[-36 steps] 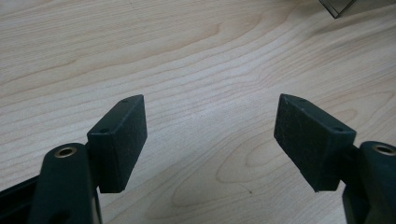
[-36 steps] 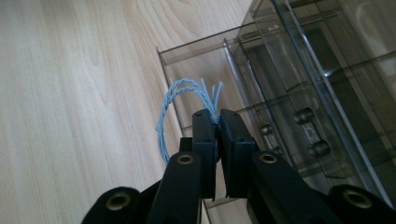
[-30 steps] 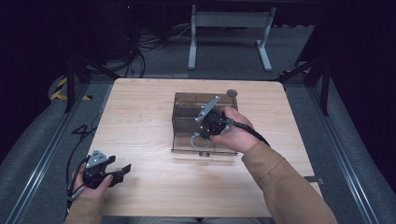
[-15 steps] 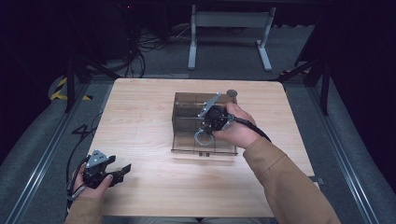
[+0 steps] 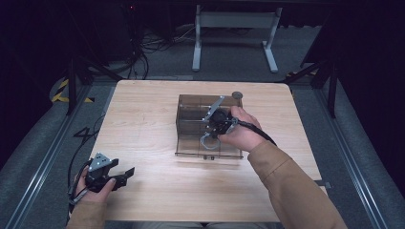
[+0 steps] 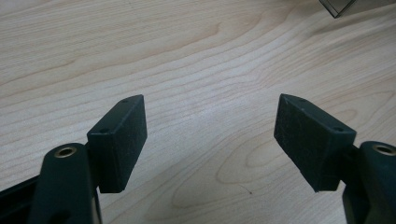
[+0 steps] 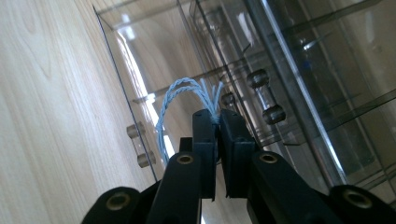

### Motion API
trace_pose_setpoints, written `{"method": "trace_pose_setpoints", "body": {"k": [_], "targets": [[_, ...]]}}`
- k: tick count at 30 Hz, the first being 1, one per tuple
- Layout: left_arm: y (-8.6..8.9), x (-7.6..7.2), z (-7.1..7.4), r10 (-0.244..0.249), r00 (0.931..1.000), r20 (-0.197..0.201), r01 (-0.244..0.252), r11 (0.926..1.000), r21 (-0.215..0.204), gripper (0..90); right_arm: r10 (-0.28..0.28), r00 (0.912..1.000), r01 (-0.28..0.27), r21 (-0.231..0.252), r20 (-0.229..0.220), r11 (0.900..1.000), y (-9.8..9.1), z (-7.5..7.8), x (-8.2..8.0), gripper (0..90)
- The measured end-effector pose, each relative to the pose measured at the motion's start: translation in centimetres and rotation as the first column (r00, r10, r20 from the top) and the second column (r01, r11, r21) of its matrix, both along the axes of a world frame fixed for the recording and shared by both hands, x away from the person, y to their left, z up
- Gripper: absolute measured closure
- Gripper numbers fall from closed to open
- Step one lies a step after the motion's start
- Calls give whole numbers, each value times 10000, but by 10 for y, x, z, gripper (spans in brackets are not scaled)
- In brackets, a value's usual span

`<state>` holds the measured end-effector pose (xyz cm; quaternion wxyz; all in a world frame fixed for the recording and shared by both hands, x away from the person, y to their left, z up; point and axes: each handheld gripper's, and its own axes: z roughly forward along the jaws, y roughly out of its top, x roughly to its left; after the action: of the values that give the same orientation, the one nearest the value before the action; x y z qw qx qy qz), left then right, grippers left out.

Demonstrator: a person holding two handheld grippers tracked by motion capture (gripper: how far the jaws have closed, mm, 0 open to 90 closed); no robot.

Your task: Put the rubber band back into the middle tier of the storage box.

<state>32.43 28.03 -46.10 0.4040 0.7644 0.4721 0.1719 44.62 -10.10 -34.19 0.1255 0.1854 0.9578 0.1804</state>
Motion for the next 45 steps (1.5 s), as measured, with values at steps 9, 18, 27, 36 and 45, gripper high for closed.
{"method": "trace_pose_setpoints", "body": {"k": [9,18,27,36,45], "targets": [[0,1,0,-45,10000,-34,45,10000,14,265,-101,9998,99,-127,-167,9999,0,-11,2,862],[-1,1,0,-43,10000,-13,43,10000,17,265,-38,9994,32,-190,-349,9998,2,-18,3,862],[0,1,0,-50,10000,-20,50,10000,7,264,9,9990,-21,-258,-454,9997,4,-24,3,862],[-1,1,0,-59,10000,-8,59,10000,14,265,9,9982,-30,-364,-599,9993,6,-31,3,861],[0,1,0,-67,10000,-37,67,10000,-3,265,-47,9970,24,-296,-774,9996,5,-39,5,860]]}}
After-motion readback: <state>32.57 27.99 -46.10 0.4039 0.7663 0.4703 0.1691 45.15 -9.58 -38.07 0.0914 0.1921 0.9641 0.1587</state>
